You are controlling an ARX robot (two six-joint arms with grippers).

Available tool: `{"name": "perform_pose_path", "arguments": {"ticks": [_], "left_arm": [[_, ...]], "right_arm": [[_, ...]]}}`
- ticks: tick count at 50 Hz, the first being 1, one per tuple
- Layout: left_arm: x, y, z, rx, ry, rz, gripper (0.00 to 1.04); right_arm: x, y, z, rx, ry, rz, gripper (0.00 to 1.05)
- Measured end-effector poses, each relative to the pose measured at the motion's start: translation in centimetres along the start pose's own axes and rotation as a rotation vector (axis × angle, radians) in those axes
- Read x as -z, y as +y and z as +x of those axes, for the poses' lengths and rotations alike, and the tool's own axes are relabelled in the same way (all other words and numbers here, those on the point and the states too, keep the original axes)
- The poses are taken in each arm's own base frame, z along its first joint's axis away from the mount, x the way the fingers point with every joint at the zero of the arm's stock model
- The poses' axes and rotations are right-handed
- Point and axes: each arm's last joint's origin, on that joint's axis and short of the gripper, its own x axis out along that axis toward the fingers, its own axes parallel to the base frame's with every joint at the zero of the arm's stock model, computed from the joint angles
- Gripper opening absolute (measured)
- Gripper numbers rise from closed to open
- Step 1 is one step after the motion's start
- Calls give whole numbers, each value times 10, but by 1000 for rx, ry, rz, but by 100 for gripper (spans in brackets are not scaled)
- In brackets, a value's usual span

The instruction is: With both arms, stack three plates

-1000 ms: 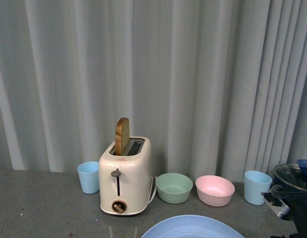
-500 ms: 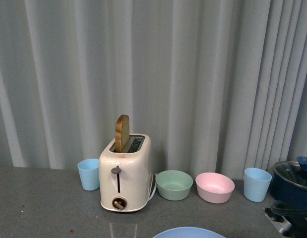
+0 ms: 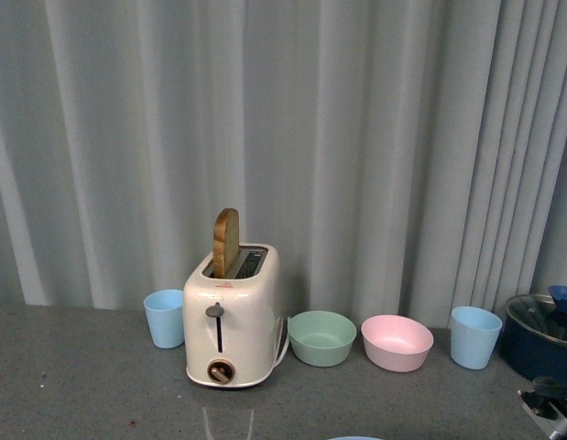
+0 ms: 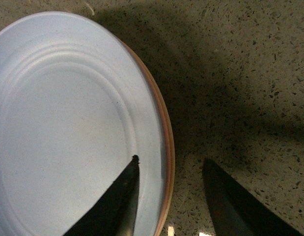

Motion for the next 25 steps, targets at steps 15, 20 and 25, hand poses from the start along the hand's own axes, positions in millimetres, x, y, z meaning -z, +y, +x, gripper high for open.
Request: {"name": "perform_pose_path", "arguments": {"ticks": [15, 20, 25], "left_arm": [[0, 0, 0, 0, 0, 0, 98], [0, 0, 0, 0, 0, 0, 98], [0, 0, 0, 0, 0, 0, 98]], "right_arm": [[-6, 10, -49, -47, -85, -30, 85], [-9, 12, -75, -54, -157, -39, 99], [-12, 14, -104, -21, -256, -51, 97]]}}
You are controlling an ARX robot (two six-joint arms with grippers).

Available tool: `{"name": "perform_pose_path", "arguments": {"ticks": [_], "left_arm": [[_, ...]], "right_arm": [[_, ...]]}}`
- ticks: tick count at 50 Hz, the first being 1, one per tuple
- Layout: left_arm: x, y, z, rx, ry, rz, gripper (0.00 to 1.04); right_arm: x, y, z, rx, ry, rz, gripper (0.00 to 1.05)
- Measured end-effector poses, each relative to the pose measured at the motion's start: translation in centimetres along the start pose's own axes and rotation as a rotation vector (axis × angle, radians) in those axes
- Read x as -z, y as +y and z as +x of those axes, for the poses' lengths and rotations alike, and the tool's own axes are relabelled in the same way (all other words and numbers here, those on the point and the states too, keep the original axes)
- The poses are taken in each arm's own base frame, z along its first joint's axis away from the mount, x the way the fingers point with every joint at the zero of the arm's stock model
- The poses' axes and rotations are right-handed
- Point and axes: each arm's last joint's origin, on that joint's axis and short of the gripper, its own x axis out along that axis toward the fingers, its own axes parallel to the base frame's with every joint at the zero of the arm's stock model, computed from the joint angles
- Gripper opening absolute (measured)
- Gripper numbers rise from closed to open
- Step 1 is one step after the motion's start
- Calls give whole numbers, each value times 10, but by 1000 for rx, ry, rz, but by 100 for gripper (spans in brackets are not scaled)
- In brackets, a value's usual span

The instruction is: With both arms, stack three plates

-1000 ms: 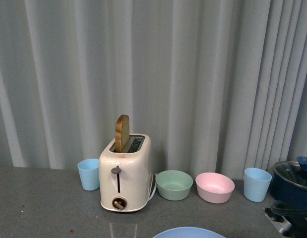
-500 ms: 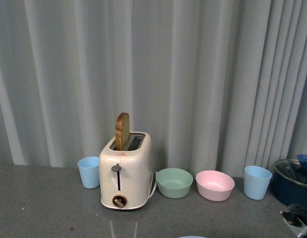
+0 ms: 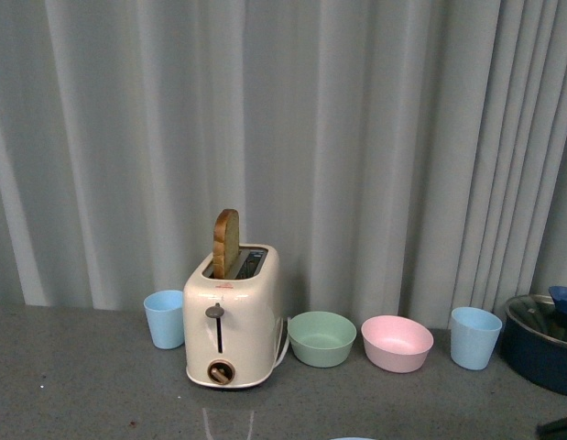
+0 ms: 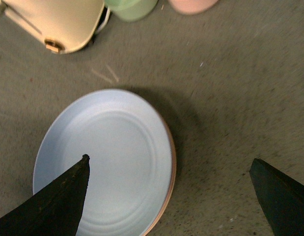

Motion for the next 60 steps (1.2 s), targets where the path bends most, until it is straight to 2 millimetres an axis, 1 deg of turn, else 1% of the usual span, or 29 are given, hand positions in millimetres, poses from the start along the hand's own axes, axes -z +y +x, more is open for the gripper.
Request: {"name": "perform_pose_path", "arguments": {"ticks": [9, 16, 21, 22, 25, 26, 27, 29, 33, 39, 43, 44, 49, 60], "left_arm": [[0, 0, 0, 0, 0, 0, 98], [0, 0, 0, 0, 0, 0, 98], [0, 0, 0, 0, 0, 0, 98], [0, 0, 0, 0, 0, 0, 98], [0, 0, 0, 0, 0, 0, 98], [0, 0, 0, 0, 0, 0, 98], [0, 0, 0, 0, 0, 0, 98], [0, 0, 0, 0, 0, 0, 98], [0, 0, 0, 0, 0, 0, 98], [0, 0, 0, 0, 0, 0, 98], [0, 0, 0, 0, 0, 0, 98], [0, 0, 0, 0, 0, 0, 98], [0, 0, 0, 0, 0, 0, 98], [0, 0, 0, 0, 0, 0, 98]], "right_arm": [[-16, 12, -55, 57, -215, -46, 97], [-19, 24, -88, 70, -336, -83, 97], [-19, 30, -103, 80, -392, -102, 97], [-18, 31, -106, 107, -420, -115, 96], [-11, 35, -111, 230, -573, -200, 86], [-9, 35, -112, 243, -595, -208, 84], [-5, 36, -114, 267, -631, -227, 81], [5, 40, -120, 301, -689, -258, 70], [21, 44, -121, 304, -710, -279, 52], [45, 46, -114, 306, -687, -284, 22], [55, 49, -114, 311, -696, -286, 2], [57, 51, -113, 333, -700, -281, 3], [66, 55, -111, 304, -695, -291, 3], [79, 54, -112, 305, -693, -291, 3]]}}
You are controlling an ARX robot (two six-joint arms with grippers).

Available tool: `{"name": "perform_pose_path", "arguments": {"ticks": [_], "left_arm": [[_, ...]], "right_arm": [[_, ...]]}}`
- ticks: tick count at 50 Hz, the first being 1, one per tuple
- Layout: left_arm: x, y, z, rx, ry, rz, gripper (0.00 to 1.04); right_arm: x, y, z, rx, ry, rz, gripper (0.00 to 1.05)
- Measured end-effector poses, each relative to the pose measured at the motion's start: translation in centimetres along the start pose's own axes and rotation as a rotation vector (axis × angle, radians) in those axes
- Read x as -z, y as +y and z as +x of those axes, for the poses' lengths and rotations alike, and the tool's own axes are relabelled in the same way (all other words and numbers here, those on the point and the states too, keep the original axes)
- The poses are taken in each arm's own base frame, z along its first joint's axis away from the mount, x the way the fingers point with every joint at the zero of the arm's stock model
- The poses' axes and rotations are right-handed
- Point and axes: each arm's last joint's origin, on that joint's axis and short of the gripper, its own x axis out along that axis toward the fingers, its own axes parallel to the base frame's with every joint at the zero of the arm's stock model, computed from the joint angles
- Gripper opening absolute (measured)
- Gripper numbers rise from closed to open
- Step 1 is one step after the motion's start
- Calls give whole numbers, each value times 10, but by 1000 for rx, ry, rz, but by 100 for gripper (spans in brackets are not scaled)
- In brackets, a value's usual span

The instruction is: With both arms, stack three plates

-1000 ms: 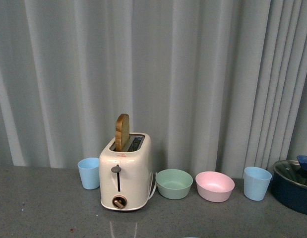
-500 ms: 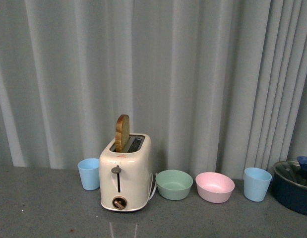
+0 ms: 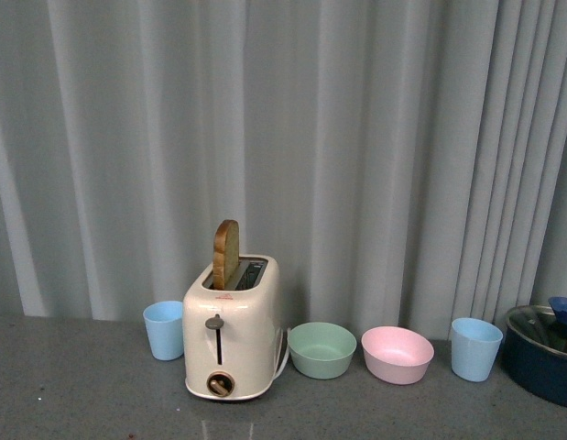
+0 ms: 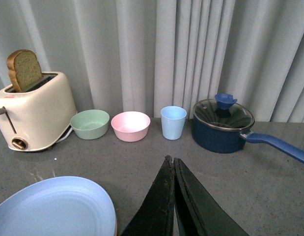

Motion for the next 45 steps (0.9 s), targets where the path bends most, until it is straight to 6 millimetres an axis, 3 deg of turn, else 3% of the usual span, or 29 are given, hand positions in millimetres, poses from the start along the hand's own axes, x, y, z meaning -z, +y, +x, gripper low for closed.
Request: {"name": "perform_pose_path", "arguments": {"ticks": [19, 45], "left_arm": [[0, 0, 0, 0, 0, 0, 98], [0, 0, 0, 0, 0, 0, 98]], "right_arm": [[15, 0, -12, 0, -11, 0, 3], [20, 0, -29, -1, 20, -1, 3]]}}
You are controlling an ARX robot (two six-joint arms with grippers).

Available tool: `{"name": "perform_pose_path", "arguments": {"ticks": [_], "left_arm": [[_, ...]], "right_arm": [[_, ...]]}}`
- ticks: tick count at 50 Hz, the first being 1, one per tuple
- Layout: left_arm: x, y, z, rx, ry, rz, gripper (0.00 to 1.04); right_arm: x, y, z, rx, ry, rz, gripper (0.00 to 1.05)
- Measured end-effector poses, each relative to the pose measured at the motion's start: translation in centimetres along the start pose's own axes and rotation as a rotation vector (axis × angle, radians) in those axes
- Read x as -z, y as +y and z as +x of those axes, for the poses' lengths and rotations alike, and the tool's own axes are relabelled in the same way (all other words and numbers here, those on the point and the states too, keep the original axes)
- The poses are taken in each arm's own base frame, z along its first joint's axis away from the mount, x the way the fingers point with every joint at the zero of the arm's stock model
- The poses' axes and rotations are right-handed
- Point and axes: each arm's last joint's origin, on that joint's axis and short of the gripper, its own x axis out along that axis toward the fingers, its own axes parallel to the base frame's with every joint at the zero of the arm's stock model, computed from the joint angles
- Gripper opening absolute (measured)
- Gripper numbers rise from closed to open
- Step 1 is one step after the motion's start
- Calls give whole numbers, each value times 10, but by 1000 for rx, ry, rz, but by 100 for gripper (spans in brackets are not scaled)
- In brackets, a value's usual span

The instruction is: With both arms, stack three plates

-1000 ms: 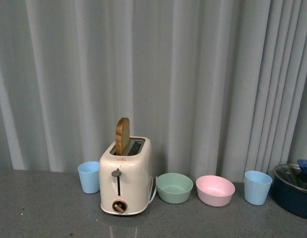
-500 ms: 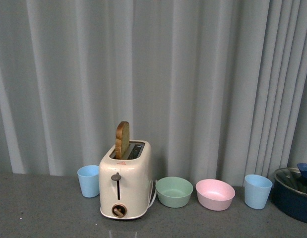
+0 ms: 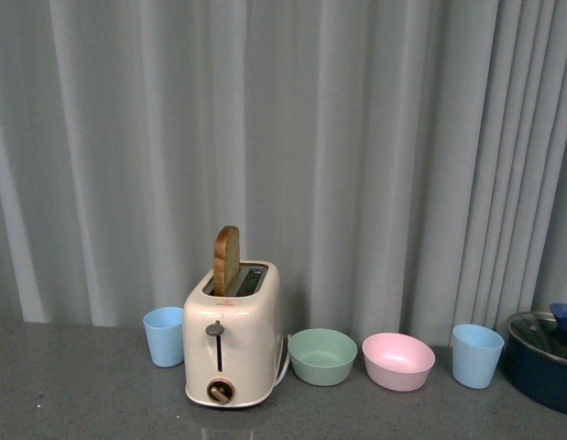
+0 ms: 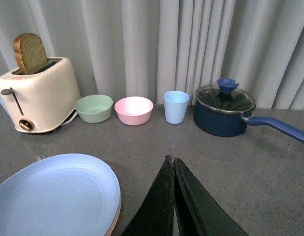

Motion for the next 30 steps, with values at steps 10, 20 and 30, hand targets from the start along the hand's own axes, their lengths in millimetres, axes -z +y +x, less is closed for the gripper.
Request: {"name": "perform_pose_path", "arguments": {"ticks": [10, 20, 30], "left_arm": [[0, 0, 0, 0, -1, 0, 98], [0, 0, 0, 0, -1, 0, 98], [0, 0, 0, 0, -1, 0, 98]], "right_arm": [[-2, 0, -3, 0, -31, 0, 3], [-2, 0, -3, 0, -31, -1, 6], [-2, 0, -3, 0, -31, -1, 39]]}}
